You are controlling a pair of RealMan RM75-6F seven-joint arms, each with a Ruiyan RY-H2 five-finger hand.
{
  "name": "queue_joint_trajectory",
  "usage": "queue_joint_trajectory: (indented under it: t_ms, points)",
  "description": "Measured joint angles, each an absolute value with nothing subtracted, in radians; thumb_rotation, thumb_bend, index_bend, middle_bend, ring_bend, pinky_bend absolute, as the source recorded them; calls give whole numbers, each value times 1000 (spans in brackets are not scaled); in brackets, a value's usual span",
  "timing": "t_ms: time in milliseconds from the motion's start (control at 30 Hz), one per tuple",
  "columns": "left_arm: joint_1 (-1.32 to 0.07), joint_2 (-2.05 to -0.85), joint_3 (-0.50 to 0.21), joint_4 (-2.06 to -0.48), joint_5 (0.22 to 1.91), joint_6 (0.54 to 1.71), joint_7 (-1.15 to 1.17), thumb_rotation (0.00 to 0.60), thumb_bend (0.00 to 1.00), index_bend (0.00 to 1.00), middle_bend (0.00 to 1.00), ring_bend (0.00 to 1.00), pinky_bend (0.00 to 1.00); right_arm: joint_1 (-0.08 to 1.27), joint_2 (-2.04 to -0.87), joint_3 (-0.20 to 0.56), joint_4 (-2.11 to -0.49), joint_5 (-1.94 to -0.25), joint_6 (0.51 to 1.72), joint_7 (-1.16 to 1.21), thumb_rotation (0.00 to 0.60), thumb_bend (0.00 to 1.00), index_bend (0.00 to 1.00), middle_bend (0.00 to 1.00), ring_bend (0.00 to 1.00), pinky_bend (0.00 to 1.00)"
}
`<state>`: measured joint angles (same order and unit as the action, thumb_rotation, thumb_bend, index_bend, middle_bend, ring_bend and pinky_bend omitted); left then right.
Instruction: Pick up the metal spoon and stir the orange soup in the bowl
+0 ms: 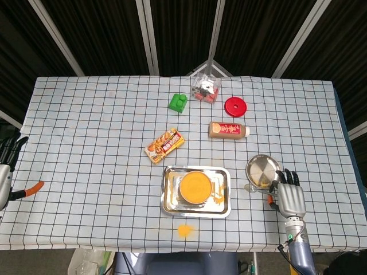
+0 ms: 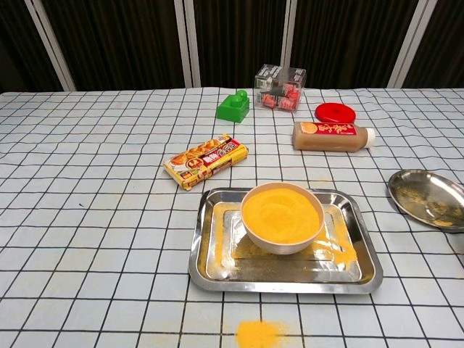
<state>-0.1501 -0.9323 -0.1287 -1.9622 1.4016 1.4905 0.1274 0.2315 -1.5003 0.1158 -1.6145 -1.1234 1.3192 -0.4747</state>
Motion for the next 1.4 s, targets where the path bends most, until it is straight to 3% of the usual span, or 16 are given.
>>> queue_joint_trajectory:
  t_ms: [433,767,1400]
  points:
    - [-152,-917,-140,-1970,1395,1493,105,600,0,0,0,0,0,277,-1460,144,-1810,-1171,1355,-622,600,488,669,181,0,0]
    - [-154,-896,-150,-1972,1380,1481,59,600,0,0,0,0,0,362,-1545,163,-1905,-1140,1359,-885,600,488,669,204,0,0]
    - [-156,-877,-151,-1984,1380,1468,11,600,0,0,0,0,0,462,-1774,145,-1745,-1066,1399,-1127,600,488,669,204,0,0]
